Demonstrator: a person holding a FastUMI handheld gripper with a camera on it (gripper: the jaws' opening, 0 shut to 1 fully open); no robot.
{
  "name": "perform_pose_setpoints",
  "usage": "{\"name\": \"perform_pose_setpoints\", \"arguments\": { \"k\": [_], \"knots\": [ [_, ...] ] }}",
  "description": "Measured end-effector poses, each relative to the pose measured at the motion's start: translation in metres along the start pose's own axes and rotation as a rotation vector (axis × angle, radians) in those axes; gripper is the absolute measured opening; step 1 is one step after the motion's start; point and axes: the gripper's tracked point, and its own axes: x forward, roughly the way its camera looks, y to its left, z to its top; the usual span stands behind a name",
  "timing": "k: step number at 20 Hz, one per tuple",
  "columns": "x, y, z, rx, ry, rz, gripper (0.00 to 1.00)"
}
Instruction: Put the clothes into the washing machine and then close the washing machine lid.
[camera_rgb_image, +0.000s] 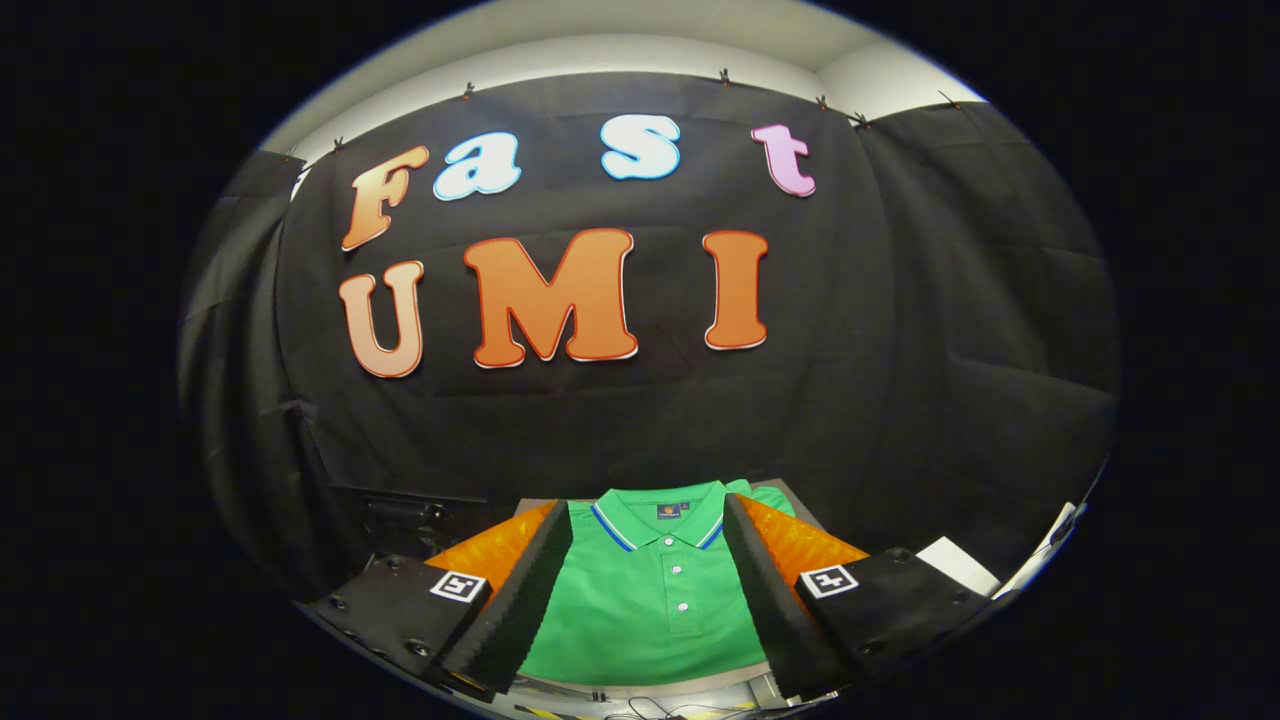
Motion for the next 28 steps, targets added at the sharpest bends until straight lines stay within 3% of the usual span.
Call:
{"name": "perform_pose_setpoints", "arguments": {
  "k": [10, 15, 24, 28],
  "knots": [
    [0.113, -0.031, -0.097, 0.001, 0.326, -0.031, 0.98],
    [0.126, -0.037, -0.128, -0.005, 0.467, -0.038, 0.98],
    [0.127, -0.035, -0.13, -0.027, 0.587, -0.036, 1.0],
    [0.128, -0.021, -0.132, -0.058, 0.617, 0.0, 0.77]
  ]
}}
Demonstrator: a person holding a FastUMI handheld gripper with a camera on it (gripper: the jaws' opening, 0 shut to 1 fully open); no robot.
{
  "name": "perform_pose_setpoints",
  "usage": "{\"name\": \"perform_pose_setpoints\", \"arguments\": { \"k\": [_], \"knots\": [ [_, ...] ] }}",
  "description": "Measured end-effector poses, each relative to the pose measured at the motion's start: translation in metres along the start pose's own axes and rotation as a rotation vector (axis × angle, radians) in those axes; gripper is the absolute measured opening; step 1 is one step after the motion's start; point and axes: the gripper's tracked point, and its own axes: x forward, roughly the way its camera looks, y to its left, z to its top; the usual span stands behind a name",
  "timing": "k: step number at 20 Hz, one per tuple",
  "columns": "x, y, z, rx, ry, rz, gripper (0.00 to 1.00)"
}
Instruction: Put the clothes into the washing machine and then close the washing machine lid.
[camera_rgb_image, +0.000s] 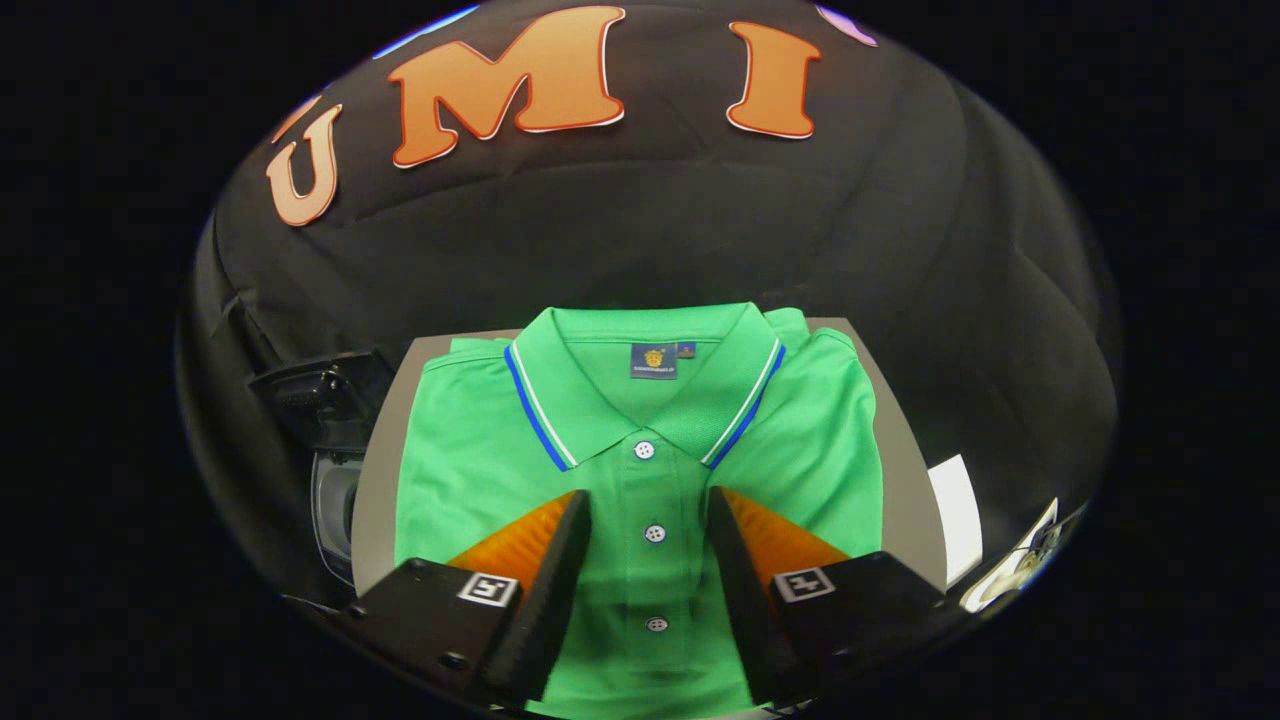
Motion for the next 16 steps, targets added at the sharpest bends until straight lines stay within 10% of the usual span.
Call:
{"name": "perform_pose_setpoints", "arguments": {
  "k": [5, 16],
  "knots": [
    [-0.0008, 0.0053, 0.0013, -0.042, 0.031, -0.012, 0.34],
    [-0.0069, 0.0058, 0.0079, 0.0, -0.047, 0.027, 0.13]
  ]
}}
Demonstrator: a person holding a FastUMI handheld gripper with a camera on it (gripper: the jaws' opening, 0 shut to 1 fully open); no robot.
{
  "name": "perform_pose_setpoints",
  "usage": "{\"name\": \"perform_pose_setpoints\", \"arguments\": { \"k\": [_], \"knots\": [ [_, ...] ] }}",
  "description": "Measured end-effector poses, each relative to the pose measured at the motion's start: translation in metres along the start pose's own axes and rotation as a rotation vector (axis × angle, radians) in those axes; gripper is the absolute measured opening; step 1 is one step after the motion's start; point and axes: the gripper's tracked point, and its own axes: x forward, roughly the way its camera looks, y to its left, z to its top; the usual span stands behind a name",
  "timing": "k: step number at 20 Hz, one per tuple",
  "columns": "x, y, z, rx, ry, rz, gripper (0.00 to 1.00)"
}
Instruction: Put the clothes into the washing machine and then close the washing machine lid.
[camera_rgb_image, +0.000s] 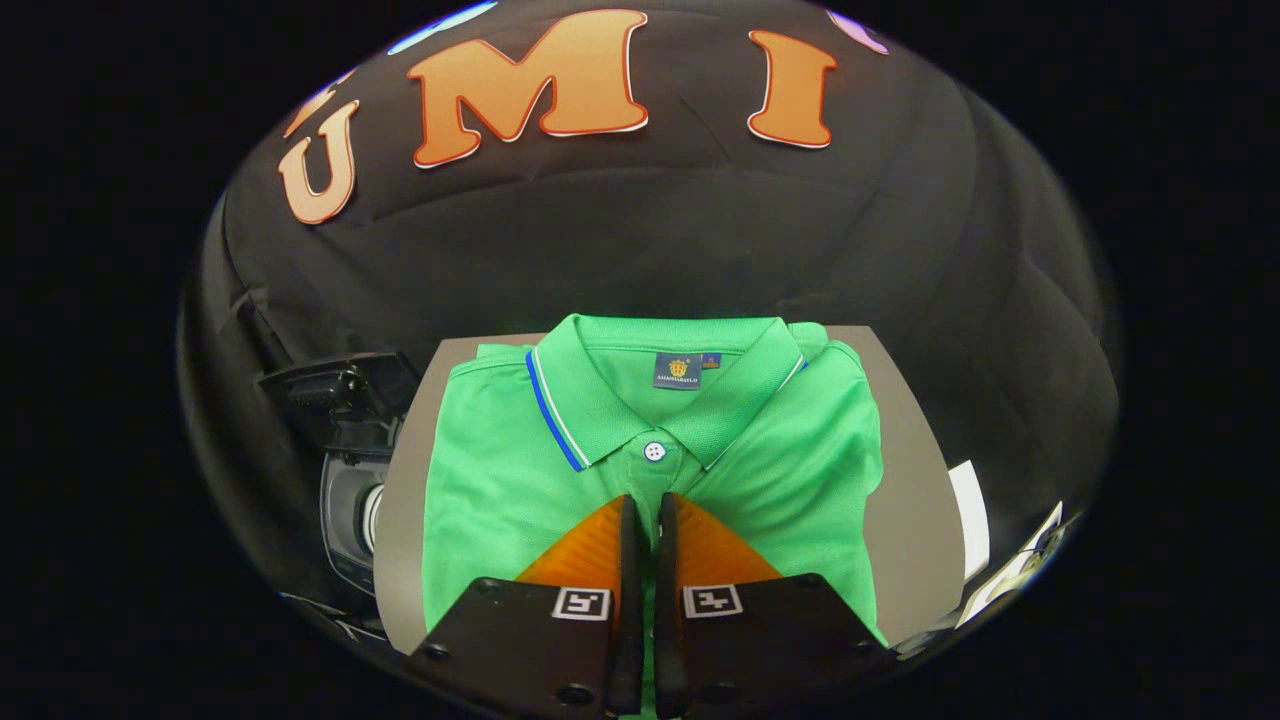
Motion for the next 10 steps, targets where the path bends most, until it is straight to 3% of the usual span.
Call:
{"name": "perform_pose_setpoints", "arguments": {
  "k": [10],
  "knots": [
    [-0.061, 0.008, 0.051, 0.041, -0.268, 0.063, 0.13]
  ]
}}
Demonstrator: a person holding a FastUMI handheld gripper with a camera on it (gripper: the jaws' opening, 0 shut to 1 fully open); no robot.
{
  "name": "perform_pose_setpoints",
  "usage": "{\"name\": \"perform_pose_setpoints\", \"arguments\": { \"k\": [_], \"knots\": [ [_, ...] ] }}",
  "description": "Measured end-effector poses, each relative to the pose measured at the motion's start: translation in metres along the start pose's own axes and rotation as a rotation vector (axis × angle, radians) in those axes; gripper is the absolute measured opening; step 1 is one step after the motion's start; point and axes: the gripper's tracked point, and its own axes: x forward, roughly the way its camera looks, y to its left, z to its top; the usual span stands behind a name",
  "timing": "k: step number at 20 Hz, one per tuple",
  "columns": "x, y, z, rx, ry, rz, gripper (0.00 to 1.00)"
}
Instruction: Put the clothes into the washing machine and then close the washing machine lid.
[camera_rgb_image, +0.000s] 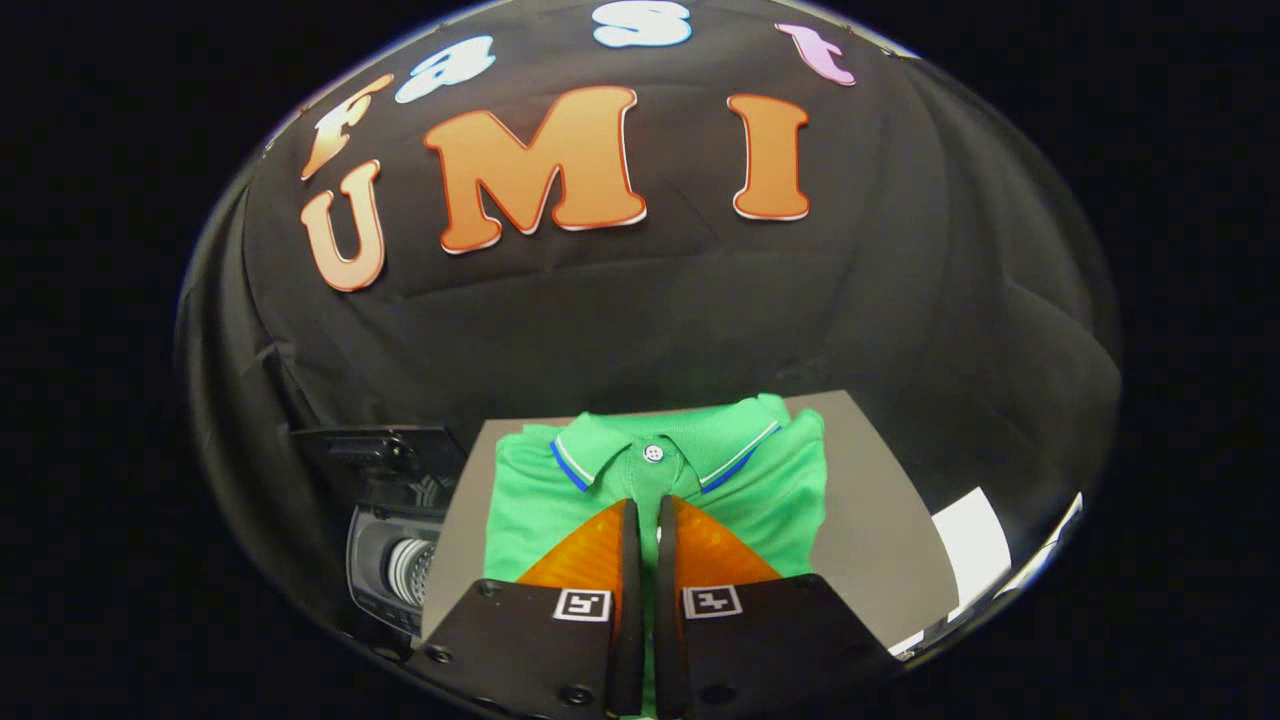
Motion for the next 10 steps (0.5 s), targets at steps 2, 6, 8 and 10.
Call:
{"name": "perform_pose_setpoints", "arguments": {
  "k": [2, 6, 8, 10],
  "knots": [
    [-0.016, 0.012, 0.008, 0.004, -0.036, 0.025, 0.12],
    [-0.048, 0.042, 0.031, 0.011, -0.105, 0.069, 0.13],
    [-0.071, 0.061, 0.045, 0.007, -0.148, 0.097, 0.12],
    [-0.091, 0.086, 0.055, 0.002, -0.185, 0.132, 0.12]
  ]
}}
